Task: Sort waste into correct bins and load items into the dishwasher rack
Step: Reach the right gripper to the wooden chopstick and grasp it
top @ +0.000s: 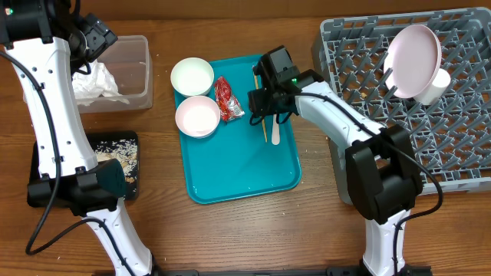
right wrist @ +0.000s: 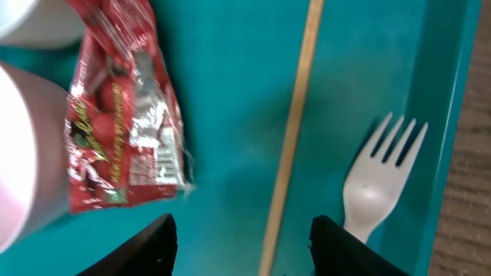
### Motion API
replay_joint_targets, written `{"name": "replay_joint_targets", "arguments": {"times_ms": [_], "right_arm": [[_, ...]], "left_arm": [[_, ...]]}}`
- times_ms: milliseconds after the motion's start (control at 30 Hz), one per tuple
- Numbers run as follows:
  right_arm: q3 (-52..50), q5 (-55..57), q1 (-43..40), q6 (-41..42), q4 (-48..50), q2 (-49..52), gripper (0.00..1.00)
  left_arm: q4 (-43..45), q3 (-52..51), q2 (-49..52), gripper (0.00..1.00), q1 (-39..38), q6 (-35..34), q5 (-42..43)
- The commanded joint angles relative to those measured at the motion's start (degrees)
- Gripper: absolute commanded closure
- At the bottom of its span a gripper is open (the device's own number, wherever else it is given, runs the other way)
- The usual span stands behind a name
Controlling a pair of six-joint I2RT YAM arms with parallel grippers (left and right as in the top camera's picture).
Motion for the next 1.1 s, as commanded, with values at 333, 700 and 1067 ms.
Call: {"name": "replay_joint_targets", "arguments": {"times_ms": [333,700,1067], "right_arm": [[-2.7,1.8,2.7,0.2,1.8,-0.1,0.52],[-2.7,7.2,3.2,2.1,3.7,3.3,0.51],[-2.7,8.5,3.2,2.0,3.5,4.8,0.55]], "left_arm": [[-0.1,-0.1,0.6,0.0,-0.1,1.1,0.2],[-0.1,-0.1,0.6,0.0,-0.1,1.1,0.2],[-0.1,-0.1,0.6,0.0,-0.1,1.1,0.2]]}}
